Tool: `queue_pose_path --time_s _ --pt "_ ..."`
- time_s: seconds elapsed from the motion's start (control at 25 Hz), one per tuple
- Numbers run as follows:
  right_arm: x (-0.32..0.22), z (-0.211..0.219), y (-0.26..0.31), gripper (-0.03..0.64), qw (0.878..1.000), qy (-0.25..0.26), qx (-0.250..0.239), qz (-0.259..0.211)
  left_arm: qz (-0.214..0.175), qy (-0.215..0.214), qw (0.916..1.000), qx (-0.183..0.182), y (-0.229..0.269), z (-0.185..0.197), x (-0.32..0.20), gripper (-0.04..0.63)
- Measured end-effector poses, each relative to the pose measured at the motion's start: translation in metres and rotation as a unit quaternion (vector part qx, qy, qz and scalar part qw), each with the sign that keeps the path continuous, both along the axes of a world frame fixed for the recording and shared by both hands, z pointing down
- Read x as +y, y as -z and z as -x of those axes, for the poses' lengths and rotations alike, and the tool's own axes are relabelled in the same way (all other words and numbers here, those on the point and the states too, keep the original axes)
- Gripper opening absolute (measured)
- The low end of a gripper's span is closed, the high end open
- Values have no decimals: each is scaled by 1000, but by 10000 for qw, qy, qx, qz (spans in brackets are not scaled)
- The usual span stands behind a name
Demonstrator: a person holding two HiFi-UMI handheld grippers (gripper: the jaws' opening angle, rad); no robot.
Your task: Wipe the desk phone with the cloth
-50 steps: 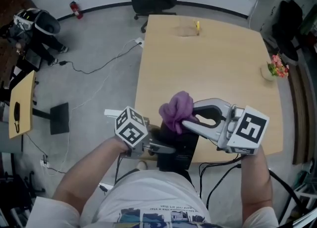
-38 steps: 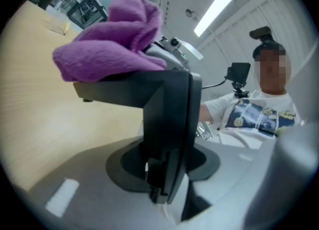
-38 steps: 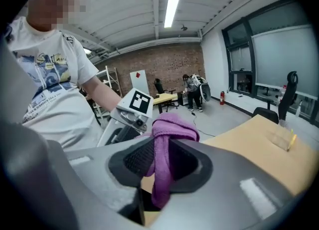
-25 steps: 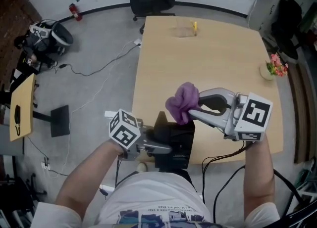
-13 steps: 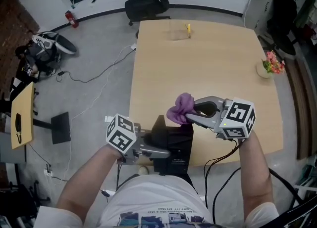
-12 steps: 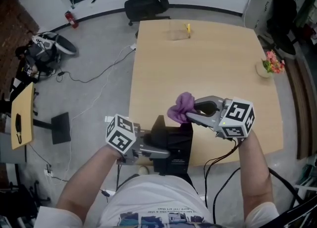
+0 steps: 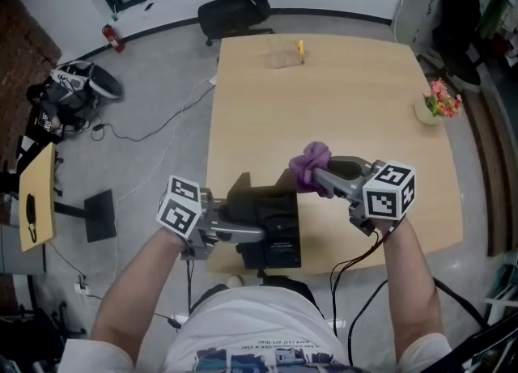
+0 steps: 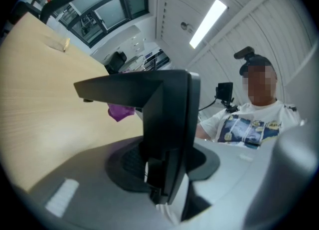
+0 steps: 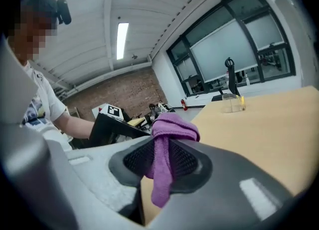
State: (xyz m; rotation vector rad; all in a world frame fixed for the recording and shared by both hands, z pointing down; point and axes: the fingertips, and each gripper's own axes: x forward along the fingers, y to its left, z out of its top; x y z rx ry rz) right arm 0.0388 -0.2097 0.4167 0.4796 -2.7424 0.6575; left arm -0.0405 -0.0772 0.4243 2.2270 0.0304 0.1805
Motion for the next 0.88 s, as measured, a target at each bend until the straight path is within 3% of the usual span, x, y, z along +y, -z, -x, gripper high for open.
queue_pose_path --time_s 0.2,0.44,0.64,0.88 --pt "16 6 4 89 9938 -121 -873 679 24 43 9998 179 7 1 -22 178" --pt "42 12 3 89 9826 86 -1445 1162 52 -87 9998 173 3 -4 -31 178" --pt "70 7 -8 89 9809 406 -1403 1282 50 -122 9997 223 2 -9 -34 178" --pt "106 -1 -33 89 9825 693 -1028 1392 -18 -90 9993 374 10 -5 -40 178"
